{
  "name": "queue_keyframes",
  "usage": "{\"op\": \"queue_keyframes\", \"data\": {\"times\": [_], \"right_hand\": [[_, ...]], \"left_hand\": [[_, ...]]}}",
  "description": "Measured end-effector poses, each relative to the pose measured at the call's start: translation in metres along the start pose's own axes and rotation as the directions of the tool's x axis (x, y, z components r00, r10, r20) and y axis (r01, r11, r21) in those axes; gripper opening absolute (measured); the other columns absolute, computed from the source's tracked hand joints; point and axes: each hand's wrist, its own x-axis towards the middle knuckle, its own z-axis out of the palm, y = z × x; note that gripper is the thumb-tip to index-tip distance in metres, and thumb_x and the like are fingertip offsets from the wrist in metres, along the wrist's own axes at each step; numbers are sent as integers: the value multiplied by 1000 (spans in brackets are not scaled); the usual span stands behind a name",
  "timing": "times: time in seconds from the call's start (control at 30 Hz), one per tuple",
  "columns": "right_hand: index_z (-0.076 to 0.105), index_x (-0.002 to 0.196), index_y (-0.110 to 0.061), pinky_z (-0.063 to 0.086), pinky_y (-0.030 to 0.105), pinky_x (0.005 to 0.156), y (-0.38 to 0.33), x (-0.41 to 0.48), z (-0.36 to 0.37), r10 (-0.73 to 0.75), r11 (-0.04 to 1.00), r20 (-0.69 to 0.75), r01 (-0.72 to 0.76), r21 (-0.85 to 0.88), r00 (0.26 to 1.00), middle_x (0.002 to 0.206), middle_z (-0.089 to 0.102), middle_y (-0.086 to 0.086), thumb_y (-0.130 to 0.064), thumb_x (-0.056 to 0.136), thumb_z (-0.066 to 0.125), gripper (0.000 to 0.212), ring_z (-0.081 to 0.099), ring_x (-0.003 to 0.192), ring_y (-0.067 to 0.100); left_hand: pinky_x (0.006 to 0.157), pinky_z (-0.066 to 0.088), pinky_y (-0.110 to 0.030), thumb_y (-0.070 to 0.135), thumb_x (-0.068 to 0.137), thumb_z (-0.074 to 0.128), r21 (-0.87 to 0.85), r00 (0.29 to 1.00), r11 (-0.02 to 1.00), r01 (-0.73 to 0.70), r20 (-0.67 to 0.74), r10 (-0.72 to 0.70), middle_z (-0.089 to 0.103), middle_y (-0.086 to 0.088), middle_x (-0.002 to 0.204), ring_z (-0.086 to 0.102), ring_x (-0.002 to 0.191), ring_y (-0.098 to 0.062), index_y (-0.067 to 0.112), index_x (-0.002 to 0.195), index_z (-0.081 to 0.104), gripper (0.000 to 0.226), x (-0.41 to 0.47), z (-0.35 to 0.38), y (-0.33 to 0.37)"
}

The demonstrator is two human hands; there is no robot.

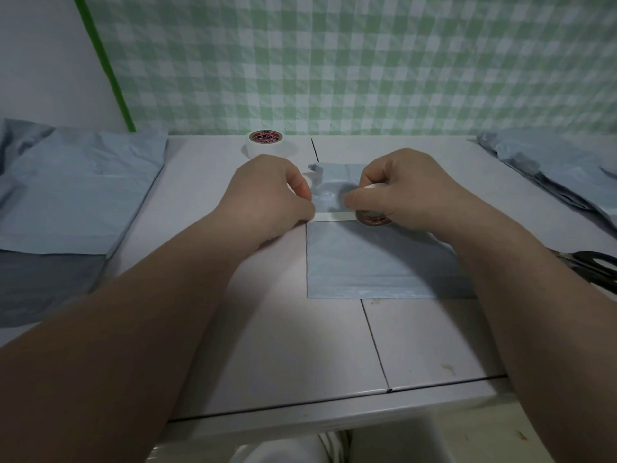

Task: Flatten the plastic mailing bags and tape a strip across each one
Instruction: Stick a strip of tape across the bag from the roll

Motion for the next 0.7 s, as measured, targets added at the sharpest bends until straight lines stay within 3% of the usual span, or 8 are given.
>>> {"op": "queue_keyframes", "data": {"times": [0.17,0.47,0.7], "right_hand": [[57,57,-10,35,21,51,-1,0,1,-5,999,-2,5,-32,1000,52,48,-6,-23,77,67,26,44,53,7],[61,62,-7,32,8,45,0,2,3,-40,997,-6,40,-65,999,57,52,-4,-24,77,67,24,46,56,7],[55,56,-14,31,7,42,0,1,3,-24,997,-2,24,-69,1000,56,50,-6,-25,78,66,27,46,55,7]], "left_hand": [[57,39,-15,12,70,71,60,999,997,-43,-16,44,59,11,69,55,69,-9,21,71,67,9,0,2,1],[68,38,-21,14,75,65,216,984,962,-169,-11,176,53,13,70,54,75,-10,22,80,65,9,-4,4,3],[65,33,-19,13,81,61,225,993,967,-117,28,114,51,15,70,51,79,-11,26,80,63,13,1,2,0]]}}
